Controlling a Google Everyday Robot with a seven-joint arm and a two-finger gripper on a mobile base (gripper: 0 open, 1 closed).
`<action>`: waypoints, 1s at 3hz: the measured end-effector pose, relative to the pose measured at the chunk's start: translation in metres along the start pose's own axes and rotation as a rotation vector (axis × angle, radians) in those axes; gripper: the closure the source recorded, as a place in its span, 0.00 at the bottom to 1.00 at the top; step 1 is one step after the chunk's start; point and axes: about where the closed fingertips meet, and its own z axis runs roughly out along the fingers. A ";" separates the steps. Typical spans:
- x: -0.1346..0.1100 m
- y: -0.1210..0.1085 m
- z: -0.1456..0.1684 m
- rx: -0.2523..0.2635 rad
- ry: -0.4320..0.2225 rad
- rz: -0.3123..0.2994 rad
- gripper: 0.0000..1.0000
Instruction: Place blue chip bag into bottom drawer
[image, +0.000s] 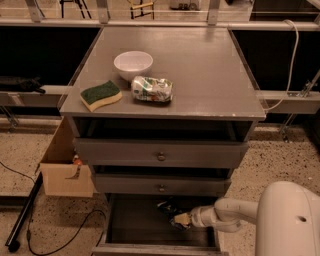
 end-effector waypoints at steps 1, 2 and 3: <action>0.000 -0.015 0.014 0.005 0.009 -0.015 1.00; 0.008 -0.025 0.026 0.005 0.017 -0.018 1.00; 0.015 -0.033 0.036 0.002 0.024 -0.016 1.00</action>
Offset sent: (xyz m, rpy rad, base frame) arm 0.0082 -0.0110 -0.0574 -0.0221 0.0015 0.0227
